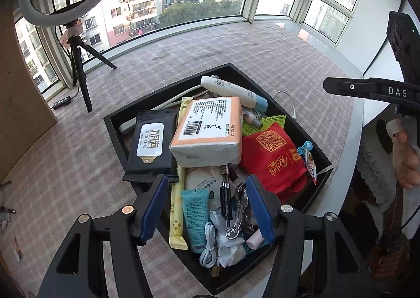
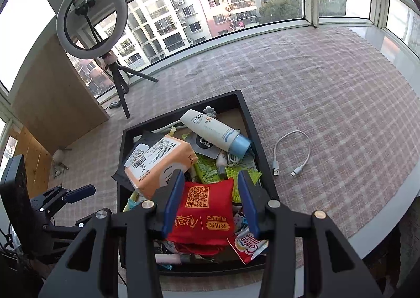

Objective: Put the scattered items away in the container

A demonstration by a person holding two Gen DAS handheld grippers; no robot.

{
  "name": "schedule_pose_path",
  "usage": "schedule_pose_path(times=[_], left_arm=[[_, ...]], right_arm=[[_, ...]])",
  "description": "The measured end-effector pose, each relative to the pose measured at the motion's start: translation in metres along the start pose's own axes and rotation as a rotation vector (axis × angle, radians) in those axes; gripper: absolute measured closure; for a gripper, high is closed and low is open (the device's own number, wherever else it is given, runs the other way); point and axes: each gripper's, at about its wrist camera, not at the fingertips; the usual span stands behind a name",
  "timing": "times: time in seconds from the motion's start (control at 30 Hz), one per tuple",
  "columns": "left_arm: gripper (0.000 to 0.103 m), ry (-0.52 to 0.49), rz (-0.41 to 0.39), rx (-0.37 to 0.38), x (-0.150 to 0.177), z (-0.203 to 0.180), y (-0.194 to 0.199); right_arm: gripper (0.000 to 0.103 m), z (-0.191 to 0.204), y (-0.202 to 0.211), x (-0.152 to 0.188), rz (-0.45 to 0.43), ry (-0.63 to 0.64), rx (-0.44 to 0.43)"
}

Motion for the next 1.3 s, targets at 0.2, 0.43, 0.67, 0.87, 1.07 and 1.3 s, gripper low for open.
schedule_pose_path(times=[0.2,0.43,0.67,0.87,1.07,1.3], left_arm=[[0.044,0.060,-0.006,-0.039,0.020,0.028,0.010],[0.044,0.128,-0.012,-0.124,0.039,0.052,0.024],[0.044,0.186,-0.020,-0.185,0.065,0.067,0.047],[0.042,0.245,-0.026,-0.251,0.088,0.076,0.068],[0.039,0.303,-0.069,-0.290,0.106,0.070,0.089],[0.036,0.332,-0.111,-0.307,0.110,0.058,0.100]], right_arm=[[0.061,-0.017,0.014,0.006,-0.028,-0.044,0.018],[0.061,-0.008,0.009,0.024,-0.019,-0.015,0.043],[0.061,0.029,0.005,0.038,-0.025,0.058,0.025],[0.061,0.056,0.001,0.050,-0.038,0.100,0.019],[0.061,0.069,0.005,0.064,-0.055,0.124,0.021],[0.061,0.060,0.007,0.068,-0.050,0.114,0.015]])
Point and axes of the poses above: each gripper's, at about its wrist camera, not at the fingertips, and y roughly against the way its jaws point, z to its left, x to its underside, and after that the axes turned 6 degrees about -y, right-handed
